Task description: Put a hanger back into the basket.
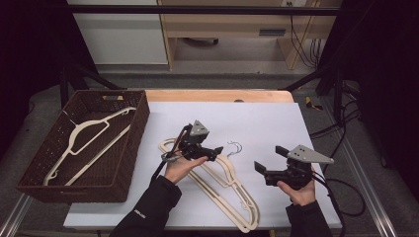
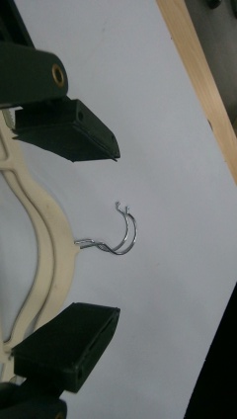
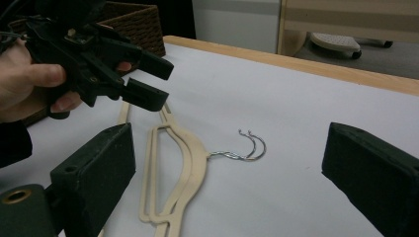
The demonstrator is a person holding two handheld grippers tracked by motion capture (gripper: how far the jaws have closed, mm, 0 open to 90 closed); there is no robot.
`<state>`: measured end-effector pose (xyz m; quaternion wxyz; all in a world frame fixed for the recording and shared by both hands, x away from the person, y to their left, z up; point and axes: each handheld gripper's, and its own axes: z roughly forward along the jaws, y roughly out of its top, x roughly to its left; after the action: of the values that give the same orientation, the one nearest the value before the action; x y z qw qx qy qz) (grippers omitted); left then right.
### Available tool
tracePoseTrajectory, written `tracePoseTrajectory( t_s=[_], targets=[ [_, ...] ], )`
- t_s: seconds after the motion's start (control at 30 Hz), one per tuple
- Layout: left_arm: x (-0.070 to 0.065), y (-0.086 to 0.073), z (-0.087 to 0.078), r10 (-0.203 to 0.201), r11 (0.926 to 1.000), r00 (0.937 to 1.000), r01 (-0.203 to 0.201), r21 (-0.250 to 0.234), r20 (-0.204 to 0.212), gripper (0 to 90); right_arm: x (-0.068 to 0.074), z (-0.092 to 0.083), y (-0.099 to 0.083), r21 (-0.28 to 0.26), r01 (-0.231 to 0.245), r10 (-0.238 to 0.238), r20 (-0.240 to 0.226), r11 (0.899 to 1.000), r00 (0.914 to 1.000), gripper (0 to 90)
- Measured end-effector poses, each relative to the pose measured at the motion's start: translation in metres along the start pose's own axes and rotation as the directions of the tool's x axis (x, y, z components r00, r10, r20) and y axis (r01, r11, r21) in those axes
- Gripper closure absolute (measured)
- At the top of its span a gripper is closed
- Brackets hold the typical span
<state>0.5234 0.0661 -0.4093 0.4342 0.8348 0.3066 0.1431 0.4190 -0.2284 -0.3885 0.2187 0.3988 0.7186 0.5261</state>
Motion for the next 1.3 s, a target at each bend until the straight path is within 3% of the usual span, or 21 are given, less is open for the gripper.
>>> tracePoseTrajectory(
  t_s=[0.5, 0.63, 0.93, 1.13, 1.3],
  targets=[
    [-0.013, -0.007, 0.048, 0.049, 0.9943, 0.9984, -0.051, 0.093, 0.03, 37.3, -0.001, -0.003, 0.001, -0.008, -0.001, 0.001, -0.013, 1.0, 0.9999, 6.4],
    [-0.014, -0.009, 0.058, 0.054, 0.99, 0.9984, -0.055, 0.13, 0.016, 43.8, 0.0, -0.001, 0.0, -0.004, -0.001, 0.001, -0.012, 1.0, 0.9999, 6.5],
    [-0.02, -0.009, 0.075, 0.053, 0.9853, 0.9979, -0.058, 0.16, 0.038, 57.8, 0.0, -0.001, 0.0, -0.002, 0.002, -0.002, -0.017, 1.0, 0.9999, 6.7],
    [-0.024, -0.01, 0.087, 0.078, 0.9721, 0.9964, -0.083, 0.219, 0.033, 66.2, 0.0, -0.001, 0.0, -0.002, 0.001, -0.001, -0.015, 1.0, 0.9999, 6.8],
    [-0.022, -0.011, 0.089, 0.061, 0.9696, 0.9978, -0.066, 0.236, 0.027, 74.7, 0.0, -0.001, 0.0, -0.002, 0.002, -0.002, -0.018, 1.0, 0.9998, 6.9]
  ],
)
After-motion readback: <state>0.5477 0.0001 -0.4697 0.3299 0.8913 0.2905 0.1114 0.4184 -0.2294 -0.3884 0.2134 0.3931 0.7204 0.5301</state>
